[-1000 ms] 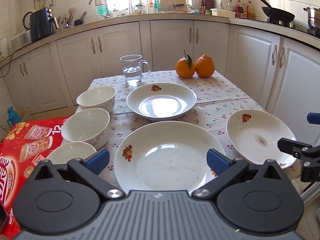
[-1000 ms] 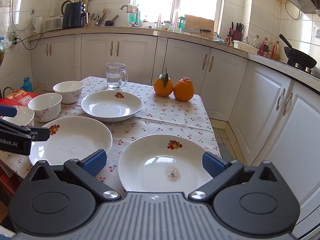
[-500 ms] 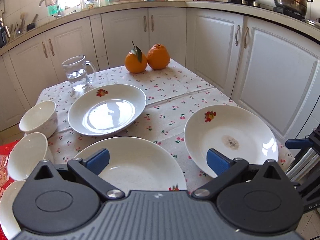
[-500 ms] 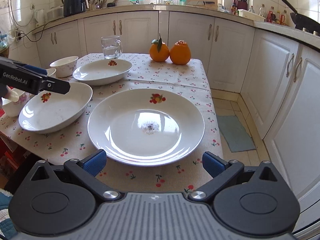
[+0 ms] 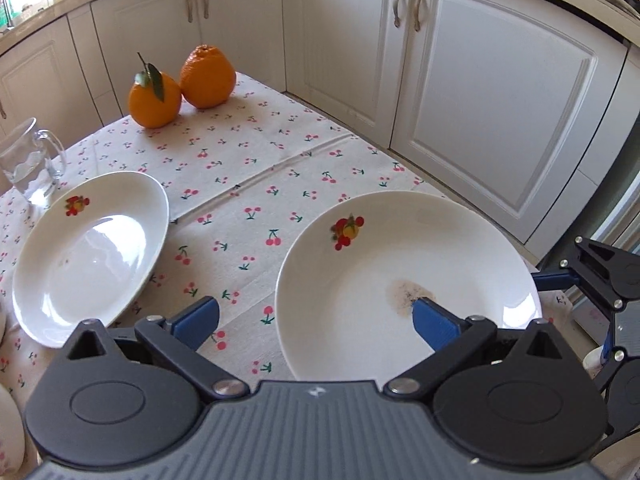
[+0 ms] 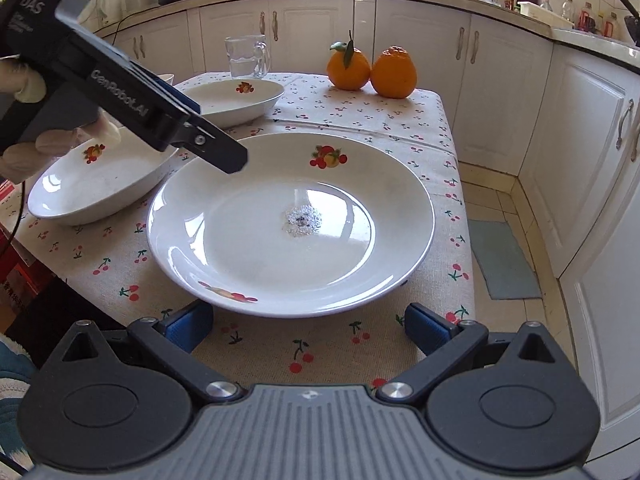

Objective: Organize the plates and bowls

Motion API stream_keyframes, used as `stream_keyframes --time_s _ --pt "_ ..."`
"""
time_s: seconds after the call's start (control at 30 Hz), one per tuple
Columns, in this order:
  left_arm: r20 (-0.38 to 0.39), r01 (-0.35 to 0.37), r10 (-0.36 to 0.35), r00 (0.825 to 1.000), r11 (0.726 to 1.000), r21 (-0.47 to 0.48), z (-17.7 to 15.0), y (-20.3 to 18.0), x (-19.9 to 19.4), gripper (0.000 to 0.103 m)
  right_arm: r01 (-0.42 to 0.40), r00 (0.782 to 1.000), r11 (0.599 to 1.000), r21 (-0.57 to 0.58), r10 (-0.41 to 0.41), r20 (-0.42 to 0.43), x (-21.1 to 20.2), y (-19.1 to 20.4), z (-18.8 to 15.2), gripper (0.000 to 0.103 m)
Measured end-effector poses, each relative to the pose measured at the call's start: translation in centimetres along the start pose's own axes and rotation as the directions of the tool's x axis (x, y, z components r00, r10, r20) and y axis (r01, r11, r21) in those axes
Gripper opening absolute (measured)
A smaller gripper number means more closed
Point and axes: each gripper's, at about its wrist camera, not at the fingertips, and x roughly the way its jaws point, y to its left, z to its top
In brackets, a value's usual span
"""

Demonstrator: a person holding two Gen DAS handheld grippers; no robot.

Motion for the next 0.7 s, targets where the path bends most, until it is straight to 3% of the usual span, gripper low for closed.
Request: stream_keyframes --time_s 0.17,0.43,0.7 --pt "-0.064 0.051 -0.050 0.997 0.999 0.017 0.7 0.3 1.8 0.098 -0.020 1.000 1.000 -0.020 0.021 0.021 0.0 -0.3 -0.2 0.103" --pt "-0.139 0.130 -0.126 0.982 0.991 0.017 1.9 0.6 3.7 0.081 -0.044 0.997 0.998 -0.048 0.047 0.058 0.2 -0.6 -0.5 0.103" --pt "-0.158 0.148 -0.140 0.977 0.988 0.042 2.5 0.6 4.4 0.072 -0.069 0.996 0.995 -0.078 0.073 0.050 0.1 -0.5 -0.2 0.099"
